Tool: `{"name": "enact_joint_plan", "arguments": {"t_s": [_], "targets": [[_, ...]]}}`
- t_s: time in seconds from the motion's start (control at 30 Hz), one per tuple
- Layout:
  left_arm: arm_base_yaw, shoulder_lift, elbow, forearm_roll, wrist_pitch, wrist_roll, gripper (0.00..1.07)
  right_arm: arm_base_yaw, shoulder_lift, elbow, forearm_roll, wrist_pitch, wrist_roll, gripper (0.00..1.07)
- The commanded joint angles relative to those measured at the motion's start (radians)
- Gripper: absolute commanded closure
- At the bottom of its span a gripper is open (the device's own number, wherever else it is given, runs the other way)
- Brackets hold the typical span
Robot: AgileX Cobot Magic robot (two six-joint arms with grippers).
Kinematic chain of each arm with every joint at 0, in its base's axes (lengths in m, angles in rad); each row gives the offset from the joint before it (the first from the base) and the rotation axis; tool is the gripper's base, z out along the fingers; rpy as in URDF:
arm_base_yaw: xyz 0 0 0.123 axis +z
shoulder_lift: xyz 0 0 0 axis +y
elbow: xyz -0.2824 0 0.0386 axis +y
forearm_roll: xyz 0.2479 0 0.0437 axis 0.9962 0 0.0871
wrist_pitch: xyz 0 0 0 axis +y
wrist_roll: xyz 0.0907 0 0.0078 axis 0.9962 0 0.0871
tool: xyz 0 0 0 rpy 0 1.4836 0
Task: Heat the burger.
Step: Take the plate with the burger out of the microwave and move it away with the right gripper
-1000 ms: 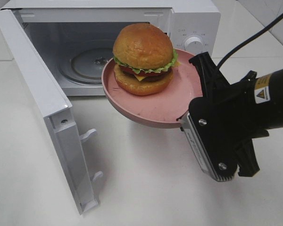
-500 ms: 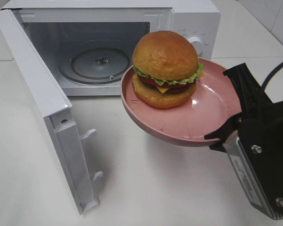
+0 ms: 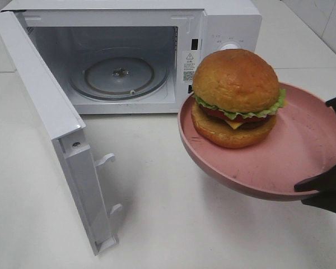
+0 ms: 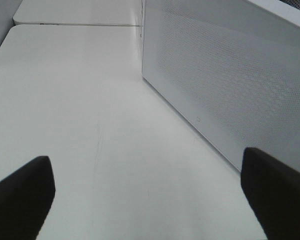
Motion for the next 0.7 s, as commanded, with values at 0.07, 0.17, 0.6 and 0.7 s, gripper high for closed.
{"name": "enact_joint_plan", "arguments": {"t_s": [0.07, 0.17, 0.6, 0.7], "targets": [[0.003, -0.021, 0.003, 0.001, -0.010, -0.005, 0.12, 0.003, -0.081, -0.008, -0.022, -0.002, 0.044, 1.06], [0.003, -0.021, 0.003, 0.001, -0.010, -0.005, 0.12, 0.003, -0.108, -0.008, -0.040, 0.029, 0.062, 1.06], [0.003, -0.021, 0.003, 0.001, -0.010, -0.005, 0.12, 0.003, -0.142, -0.008, -0.196, 0.085, 0.288, 1.06], [0.003, -0.021, 0.003, 0.001, -0.010, -0.005, 0.12, 0.003, -0.142, -0.008, -0.234, 0.086, 0.339, 1.06]]}}
